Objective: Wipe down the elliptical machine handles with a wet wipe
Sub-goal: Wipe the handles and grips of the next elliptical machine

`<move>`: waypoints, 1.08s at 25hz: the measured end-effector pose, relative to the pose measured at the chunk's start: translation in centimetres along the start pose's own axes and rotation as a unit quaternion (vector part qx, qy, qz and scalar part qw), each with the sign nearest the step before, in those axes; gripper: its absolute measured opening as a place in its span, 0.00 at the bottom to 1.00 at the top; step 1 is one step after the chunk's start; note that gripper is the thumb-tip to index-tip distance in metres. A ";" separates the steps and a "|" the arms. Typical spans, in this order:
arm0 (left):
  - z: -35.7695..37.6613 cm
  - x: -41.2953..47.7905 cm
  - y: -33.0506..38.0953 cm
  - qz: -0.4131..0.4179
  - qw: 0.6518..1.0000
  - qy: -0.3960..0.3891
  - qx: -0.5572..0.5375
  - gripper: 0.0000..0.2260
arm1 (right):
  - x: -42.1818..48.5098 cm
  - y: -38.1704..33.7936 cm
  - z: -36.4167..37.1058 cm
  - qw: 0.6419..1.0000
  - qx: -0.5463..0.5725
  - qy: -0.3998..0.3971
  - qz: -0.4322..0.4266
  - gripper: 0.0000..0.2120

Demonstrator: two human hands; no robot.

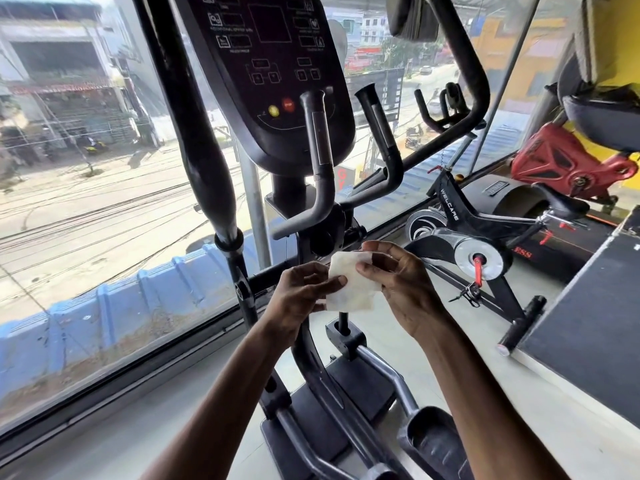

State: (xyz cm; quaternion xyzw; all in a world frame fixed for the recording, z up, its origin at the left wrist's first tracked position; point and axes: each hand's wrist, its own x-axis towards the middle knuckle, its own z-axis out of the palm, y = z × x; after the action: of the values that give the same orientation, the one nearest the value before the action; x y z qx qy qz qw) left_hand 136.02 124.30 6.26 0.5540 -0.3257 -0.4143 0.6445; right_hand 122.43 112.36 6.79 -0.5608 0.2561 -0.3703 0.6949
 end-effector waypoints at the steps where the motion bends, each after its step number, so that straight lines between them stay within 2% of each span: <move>1: 0.1 -0.1 0.0 0.004 1.000 -0.006 -0.010 0.16 | 0.0 -0.3 0.1 1.000 0.012 -0.004 0.001 0.15; 4: 0.1 -0.1 0.3 0.026 0.998 -0.004 -0.060 0.15 | -0.3 -0.6 0.0 0.999 -0.013 -0.016 0.025 0.13; 7: -0.2 0.1 0.4 0.053 0.997 0.008 -0.063 0.18 | -0.7 0.2 0.0 0.996 -0.040 -0.051 0.061 0.23; 12: -0.2 0.1 0.6 0.102 0.992 0.076 0.025 0.15 | -1.0 0.6 0.5 0.998 -0.052 -0.026 -0.022 0.24; 15: -1.0 0.5 0.5 0.128 0.986 0.063 0.081 0.06 | -0.9 0.5 0.4 0.989 -0.119 -0.072 -0.053 0.16; 17: -1.3 0.5 0.7 0.117 0.988 0.052 0.086 0.08 | -0.9 0.4 0.4 0.984 -0.153 -0.076 -0.058 0.13; 20: -1.4 0.3 1.3 0.101 0.988 0.035 0.110 0.15 | -1.0 0.5 0.5 0.969 -0.228 -0.048 -0.080 0.15; 22: -1.5 0.5 1.3 0.126 0.969 0.055 0.206 0.16 | -0.8 0.6 0.5 0.957 -0.268 -0.026 -0.105 0.12; 24: -1.5 0.6 1.2 0.155 0.931 0.092 0.317 0.13 | -0.6 0.7 0.5 0.948 -0.289 -0.015 -0.130 0.09; 25: -1.5 0.6 1.3 0.161 0.918 0.105 0.347 0.10 | -0.6 0.7 0.5 0.950 -0.283 -0.017 -0.133 0.08; 27: -1.5 0.7 1.5 0.154 0.924 0.100 0.337 0.04 | -0.7 0.5 0.4 0.959 -0.253 -0.024 -0.122 0.09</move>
State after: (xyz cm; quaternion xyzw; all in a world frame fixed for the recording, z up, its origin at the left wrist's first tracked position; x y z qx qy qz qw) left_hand 137.91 124.45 7.40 0.7200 -0.4614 -0.1185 0.5046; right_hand 122.47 113.17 6.39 -0.7540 0.2539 -0.3619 0.4859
